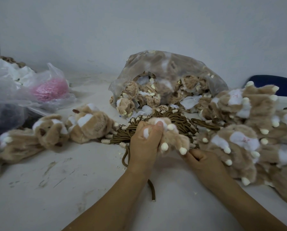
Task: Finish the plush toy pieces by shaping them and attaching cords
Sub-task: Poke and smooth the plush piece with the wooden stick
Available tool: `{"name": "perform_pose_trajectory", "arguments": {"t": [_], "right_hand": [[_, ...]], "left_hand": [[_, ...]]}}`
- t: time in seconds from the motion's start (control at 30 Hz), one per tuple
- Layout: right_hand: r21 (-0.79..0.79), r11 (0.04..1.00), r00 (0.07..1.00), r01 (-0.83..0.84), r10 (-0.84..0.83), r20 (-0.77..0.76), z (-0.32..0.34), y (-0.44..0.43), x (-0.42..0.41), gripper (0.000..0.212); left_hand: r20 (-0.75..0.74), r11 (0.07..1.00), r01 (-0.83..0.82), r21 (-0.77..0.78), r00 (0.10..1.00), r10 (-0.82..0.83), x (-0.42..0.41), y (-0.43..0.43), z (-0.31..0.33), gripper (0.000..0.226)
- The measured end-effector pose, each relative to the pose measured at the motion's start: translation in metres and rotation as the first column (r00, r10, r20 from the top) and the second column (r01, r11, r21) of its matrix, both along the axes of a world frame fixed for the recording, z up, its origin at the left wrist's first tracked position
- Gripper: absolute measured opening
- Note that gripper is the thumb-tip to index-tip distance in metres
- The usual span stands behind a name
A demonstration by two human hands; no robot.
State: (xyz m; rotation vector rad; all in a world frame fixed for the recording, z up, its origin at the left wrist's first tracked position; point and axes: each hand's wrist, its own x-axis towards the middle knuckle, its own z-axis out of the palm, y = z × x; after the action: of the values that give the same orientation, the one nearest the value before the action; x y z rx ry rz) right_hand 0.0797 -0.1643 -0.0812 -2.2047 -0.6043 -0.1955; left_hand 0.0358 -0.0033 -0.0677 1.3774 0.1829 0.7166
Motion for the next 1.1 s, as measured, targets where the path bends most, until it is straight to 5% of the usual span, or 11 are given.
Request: {"name": "perform_pose_trajectory", "arguments": {"t": [0.1,0.2,0.33,0.47,0.87,1.1], "right_hand": [[0.048,0.999,0.999,0.025,-0.024,-0.031,-0.001,0.005,-0.001,0.053],[0.080,0.997,0.998,0.003,0.002,-0.066,-0.001,0.006,-0.004,0.048],[0.039,0.999,0.998,-0.023,0.025,-0.050,0.002,0.007,-0.006,0.069],[-0.014,1.000,1.000,-0.003,0.003,-0.020,0.003,0.005,-0.005,0.073],[0.008,1.000,0.997,0.017,-0.017,-0.071,0.000,-0.003,0.002,0.069],[0.030,0.999,0.999,-0.018,0.019,-0.044,0.004,-0.006,0.001,0.061]], "left_hand": [[-0.052,0.998,0.018,-0.064,0.998,-0.022,0.001,-0.005,-0.003,0.051],[-0.060,0.998,0.019,-0.065,0.998,-0.023,-0.001,-0.008,-0.003,0.054],[-0.037,0.999,-0.034,-0.033,0.999,0.033,-0.002,-0.002,0.000,0.055],[0.058,0.994,-0.103,-0.022,0.993,0.104,-0.003,0.001,0.004,0.033],[0.219,0.939,-0.292,0.181,0.943,0.251,-0.004,0.008,0.010,0.015],[0.187,0.915,-0.256,0.313,0.961,0.205,-0.005,0.005,0.004,0.003]]}}
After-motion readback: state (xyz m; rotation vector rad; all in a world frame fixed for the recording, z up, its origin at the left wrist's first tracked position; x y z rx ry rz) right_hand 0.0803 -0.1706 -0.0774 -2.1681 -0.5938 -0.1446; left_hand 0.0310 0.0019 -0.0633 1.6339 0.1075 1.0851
